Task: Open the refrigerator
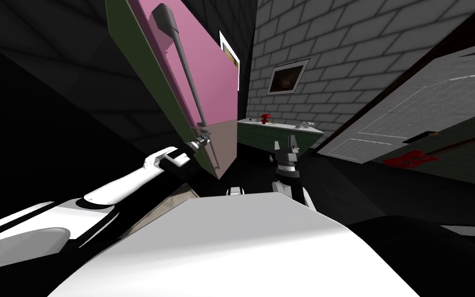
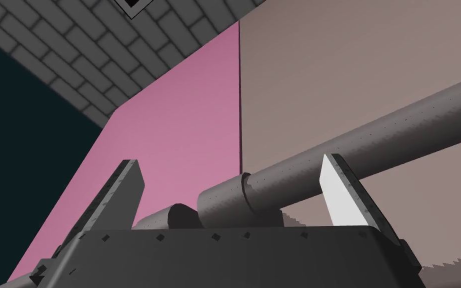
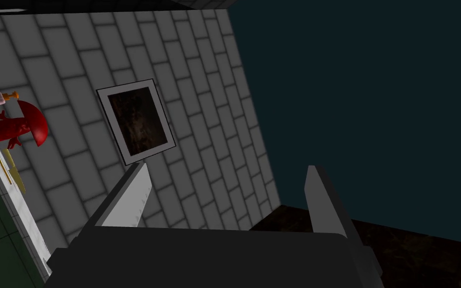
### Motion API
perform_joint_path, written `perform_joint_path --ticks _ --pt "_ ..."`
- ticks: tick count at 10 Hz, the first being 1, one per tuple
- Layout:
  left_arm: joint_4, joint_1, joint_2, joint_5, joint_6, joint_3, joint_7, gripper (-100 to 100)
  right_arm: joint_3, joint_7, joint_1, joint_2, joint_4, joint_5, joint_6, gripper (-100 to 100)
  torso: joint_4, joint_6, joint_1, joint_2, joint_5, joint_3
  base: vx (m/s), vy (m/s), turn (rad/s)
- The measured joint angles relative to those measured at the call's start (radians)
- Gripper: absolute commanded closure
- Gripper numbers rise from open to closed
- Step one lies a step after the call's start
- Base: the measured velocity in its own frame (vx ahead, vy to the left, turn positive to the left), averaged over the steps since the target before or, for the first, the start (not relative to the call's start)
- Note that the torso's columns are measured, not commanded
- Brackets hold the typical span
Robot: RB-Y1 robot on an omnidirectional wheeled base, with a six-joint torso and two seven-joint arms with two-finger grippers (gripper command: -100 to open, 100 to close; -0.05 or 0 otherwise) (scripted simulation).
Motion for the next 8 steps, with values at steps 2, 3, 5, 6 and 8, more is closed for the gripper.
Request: perform_joint_path --ticks 2,3,5,6,8 --pt "0.019 -0.025 0.056 0.014 0.032 -0.013 0.013 -100 0.000 0.000 0.000 0.000 0.000 0.000 0.000 0 0.001 0.001 0.000 -0.003 -0.001 -0.002 0.014 -0.023 -0.037" --pt "0.036 -0.045 0.076 0.020 0.046 -0.026 0.019 -100 0.000 0.000 0.000 0.000 0.000 0.000 0.000 0 0.000 0.001 0.001 -0.006 0.000 -0.004 0.013 -0.018 -0.036" --pt "0.057 -0.075 0.115 0.030 0.071 -0.035 0.029 -100 0.000 0.000 0.000 0.000 0.000 0.000 0.000 0 -0.002 0.002 0.001 -0.008 0.000 -0.005 0.026 -0.004 -0.026" --pt "0.065 -0.086 0.131 0.033 0.082 -0.037 0.033 -100 0.000 0.000 0.000 0.000 0.000 0.000 0.000 0 -0.002 0.001 0.001 -0.006 0.000 -0.004 0.013 0.000 -0.007" --pt "0.066 -0.087 0.133 0.034 0.084 -0.038 0.033 100 0.000 0.000 0.000 0.000 0.000 0.000 0.000 0 0.000 0.000 0.000 0.001 0.000 0.001 0.003 0.000 -0.003"
